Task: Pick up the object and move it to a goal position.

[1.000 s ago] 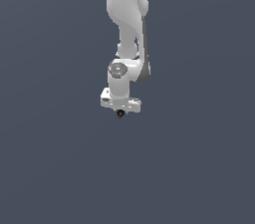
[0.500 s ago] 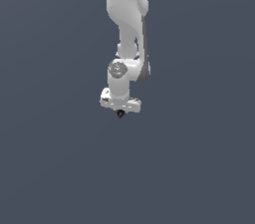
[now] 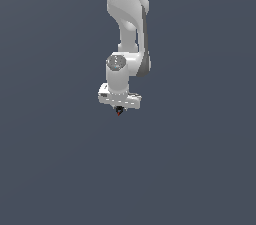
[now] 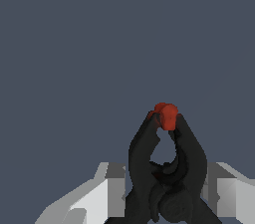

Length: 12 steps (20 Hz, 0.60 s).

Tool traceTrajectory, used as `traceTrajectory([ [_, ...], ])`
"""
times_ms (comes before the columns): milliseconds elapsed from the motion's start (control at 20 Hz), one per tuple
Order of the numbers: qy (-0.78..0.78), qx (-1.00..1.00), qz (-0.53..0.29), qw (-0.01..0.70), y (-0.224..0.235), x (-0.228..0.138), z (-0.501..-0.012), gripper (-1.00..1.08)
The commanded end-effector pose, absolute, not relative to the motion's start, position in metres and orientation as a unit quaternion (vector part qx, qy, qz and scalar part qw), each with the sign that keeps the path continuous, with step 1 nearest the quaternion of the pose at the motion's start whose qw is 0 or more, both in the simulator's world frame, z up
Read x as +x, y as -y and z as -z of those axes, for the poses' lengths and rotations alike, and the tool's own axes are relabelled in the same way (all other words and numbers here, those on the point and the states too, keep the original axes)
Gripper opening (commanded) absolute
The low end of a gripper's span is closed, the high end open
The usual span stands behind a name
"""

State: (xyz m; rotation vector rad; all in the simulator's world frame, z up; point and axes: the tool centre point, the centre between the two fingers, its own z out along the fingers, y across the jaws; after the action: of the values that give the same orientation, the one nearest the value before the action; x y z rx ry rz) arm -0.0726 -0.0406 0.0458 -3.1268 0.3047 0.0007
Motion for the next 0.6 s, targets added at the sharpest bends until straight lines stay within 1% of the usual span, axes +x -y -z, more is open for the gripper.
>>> traceTrajectory([
  [0,-0.097,-0.995,0.0,0.0,0.043,-0.074,-0.061,-1.0],
  [550,-0.097,-0.995,0.0,0.0,0.06,-0.084,-0.153,-1.0],
])
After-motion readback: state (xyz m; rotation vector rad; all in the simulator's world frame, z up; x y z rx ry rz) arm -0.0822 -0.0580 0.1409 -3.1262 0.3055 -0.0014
